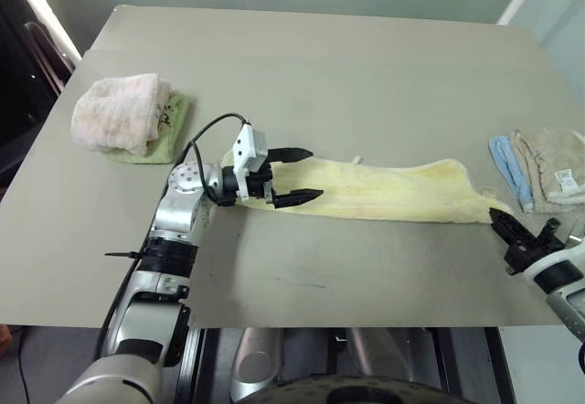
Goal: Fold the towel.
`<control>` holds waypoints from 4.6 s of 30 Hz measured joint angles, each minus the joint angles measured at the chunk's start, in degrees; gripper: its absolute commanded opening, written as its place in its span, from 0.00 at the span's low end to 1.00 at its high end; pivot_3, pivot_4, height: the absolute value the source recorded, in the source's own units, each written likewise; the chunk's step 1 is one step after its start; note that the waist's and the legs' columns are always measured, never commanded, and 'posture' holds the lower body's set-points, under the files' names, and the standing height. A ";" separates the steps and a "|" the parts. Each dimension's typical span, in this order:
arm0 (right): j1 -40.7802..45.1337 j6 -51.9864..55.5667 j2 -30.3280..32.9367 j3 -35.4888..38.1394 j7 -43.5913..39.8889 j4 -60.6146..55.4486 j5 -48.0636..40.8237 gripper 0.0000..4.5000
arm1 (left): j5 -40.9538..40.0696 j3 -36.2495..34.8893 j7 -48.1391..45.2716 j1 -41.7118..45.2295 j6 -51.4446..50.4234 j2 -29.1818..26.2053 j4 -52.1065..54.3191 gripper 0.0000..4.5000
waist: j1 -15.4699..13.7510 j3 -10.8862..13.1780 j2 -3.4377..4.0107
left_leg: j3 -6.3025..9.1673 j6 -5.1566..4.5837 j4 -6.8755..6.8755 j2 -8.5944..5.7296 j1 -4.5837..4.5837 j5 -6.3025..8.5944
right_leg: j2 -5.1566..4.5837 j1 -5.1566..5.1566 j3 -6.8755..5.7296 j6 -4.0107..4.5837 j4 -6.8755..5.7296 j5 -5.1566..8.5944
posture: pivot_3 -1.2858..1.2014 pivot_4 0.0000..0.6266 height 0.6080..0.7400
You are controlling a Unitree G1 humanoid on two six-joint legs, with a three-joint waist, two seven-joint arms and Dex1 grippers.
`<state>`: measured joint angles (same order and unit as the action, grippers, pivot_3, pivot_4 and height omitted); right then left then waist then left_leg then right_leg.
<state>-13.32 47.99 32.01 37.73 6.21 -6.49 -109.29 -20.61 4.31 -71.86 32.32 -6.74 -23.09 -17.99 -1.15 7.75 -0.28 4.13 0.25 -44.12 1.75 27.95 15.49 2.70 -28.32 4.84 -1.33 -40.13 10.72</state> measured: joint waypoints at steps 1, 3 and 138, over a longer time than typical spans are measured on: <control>-0.03 -0.29 -0.03 0.36 -0.20 -0.66 -0.44 0.01 | 0.00 0.00 0.05 0.02 0.01 0.04 -0.02 1.00 | 0.00 0.00 0.00 | 0.00 0.00 0.01 0.00 0.00 0.00 | 0.00 0.01 0.00 0.00 0.05 -0.02 | 0.52 0.24 0.68; -0.02 -1.25 -0.50 1.04 -0.46 -1.70 -1.06 0.01 | 0.00 0.00 0.35 0.07 0.05 0.28 -0.19 1.00 | 0.00 0.00 0.00 | 0.01 -0.02 0.02 0.00 0.00 0.00 | 0.00 0.05 0.00 -0.01 0.13 -0.05 | 0.52 0.24 0.68; 23.06 -6.96 -5.82 -32.07 -22.12 -10.63 72.44 0.00 | 13.81 12.97 -4.01 10.61 9.03 9.07 -14.37 0.01 | -0.45 0.01 0.24 | -0.16 -0.22 -0.07 0.01 -0.16 -0.18 | -0.03 0.18 0.02 0.00 0.22 -1.04 | 0.52 0.24 0.68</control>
<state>9.74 41.03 26.19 5.66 -15.91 -17.12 -36.84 -6.81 17.29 -75.87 42.93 2.29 -14.02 -32.36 -1.60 7.77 -0.04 3.97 0.02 -44.18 1.77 27.79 15.31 2.67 -28.14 4.86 -1.33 -39.92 9.68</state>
